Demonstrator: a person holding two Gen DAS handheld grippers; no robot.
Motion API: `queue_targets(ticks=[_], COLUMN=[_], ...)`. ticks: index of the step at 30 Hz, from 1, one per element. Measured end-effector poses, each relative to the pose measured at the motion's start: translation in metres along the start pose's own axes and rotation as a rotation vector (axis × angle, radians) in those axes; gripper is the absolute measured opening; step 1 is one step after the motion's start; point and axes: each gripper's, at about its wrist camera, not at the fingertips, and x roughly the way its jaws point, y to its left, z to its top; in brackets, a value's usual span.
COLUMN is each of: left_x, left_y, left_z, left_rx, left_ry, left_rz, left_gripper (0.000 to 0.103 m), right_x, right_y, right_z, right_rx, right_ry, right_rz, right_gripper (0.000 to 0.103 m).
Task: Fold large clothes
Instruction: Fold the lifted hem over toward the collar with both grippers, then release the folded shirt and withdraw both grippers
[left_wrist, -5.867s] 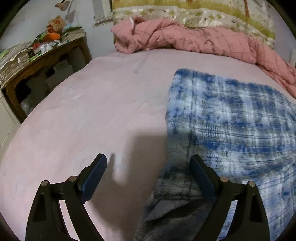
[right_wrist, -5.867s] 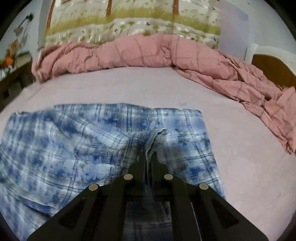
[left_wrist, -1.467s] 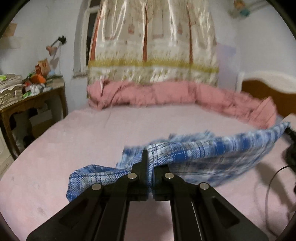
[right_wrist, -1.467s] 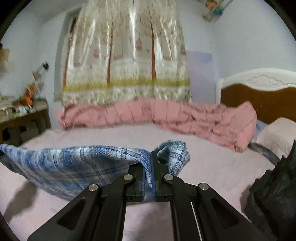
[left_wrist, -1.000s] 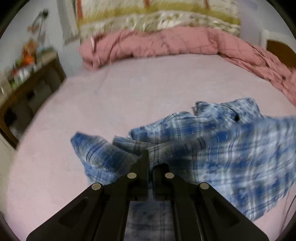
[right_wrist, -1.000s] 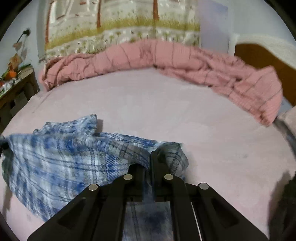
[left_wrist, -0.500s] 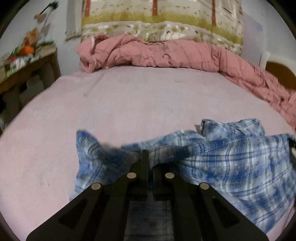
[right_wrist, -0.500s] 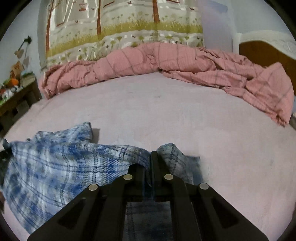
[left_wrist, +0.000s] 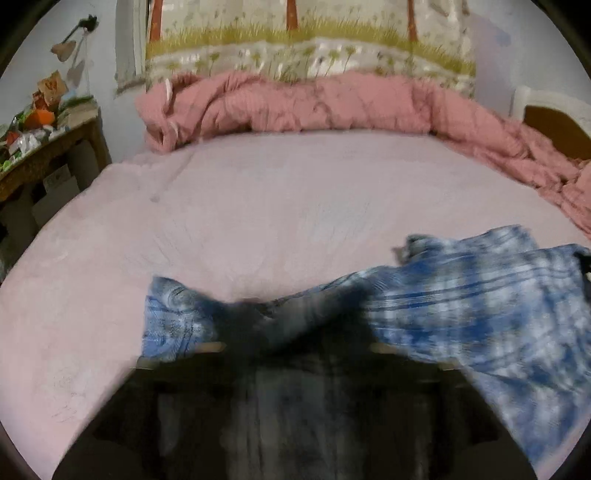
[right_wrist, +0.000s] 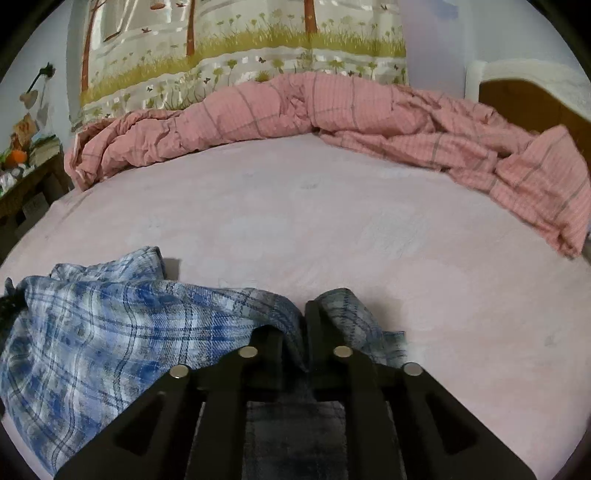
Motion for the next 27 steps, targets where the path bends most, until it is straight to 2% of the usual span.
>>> queue_targets(ticks=[1,2,4,6,7,11,14,16,19,21,25,27], left_x=[-0.016,-0.034,-0.069,-0.102,-0.121,-0.199,-0.253,-0.282,-0.305,-0.317,-0.354,-0.373], left_y=[-0.001,-0.004,-0.008,-0.007,-0.006,-0.009,-0.021,-0.029,-0.041,-0.044,-0.051,-0.056], left_z=[-0.002,-0.003,0.001,0.008,0.010,0.010,-0.002,-0.011,-0.019,-0.028,-0.051,-0.059], left_rx=[0.006,0.019,0.042,0.009,-0.020,-0.103,-0.093,-0.077,-0.033,-0.035,-0.032,-0.013], left_ry=[-0.050,-0.107,-0.173,-0.238,-0.276,-0.386,-0.448,-0.452,-0.389,-0.363,-0.391,-0.420], left_rz=[0.023,0.047,0.051,0.046,0.040,-0.031,-0.039,-0.017,-0.027,-0.022,-0.050,-0.040], left_gripper=[0.090,0.090,0.091,0.097,0.103,0.103,0.103,0.103,0.103,0.103,0.103,0.103], right_x=[-0.010,-0.019,-0.050,-0.084,-0.096,-0.157,-0.220,-0.253,-0.288,-0.309,-0.347,-0.366], right_y=[0.002,0.003,0.003,0.000,-0.001,-0.004,-0.003,-0.003,-0.001,-0.005,-0.018,-0.020], right_z=[0.001,0.001,0.003,0.002,0.002,-0.002,-0.016,-0.029,-0.044,-0.054,-0.068,-0.074], right_rx=[-0.012,-0.016,0.000,0.022,0.027,0.025,-0.025,-0.054,-0.100,-0.084,-0.009,0.005], right_ry=[-0.024,-0.046,-0.160,-0.264,-0.273,-0.282,-0.369,-0.402,-0.358,-0.324,-0.287,-0.287], right_rz=[0.004,0.014,0.030,0.041,0.054,0.123,0.135,0.129,0.131,0.161,0.249,0.264], right_gripper=[0.030,0.062,0.102,0.102,0.102,0.102,0.103,0.103,0.103,0.103,0.103,0.103])
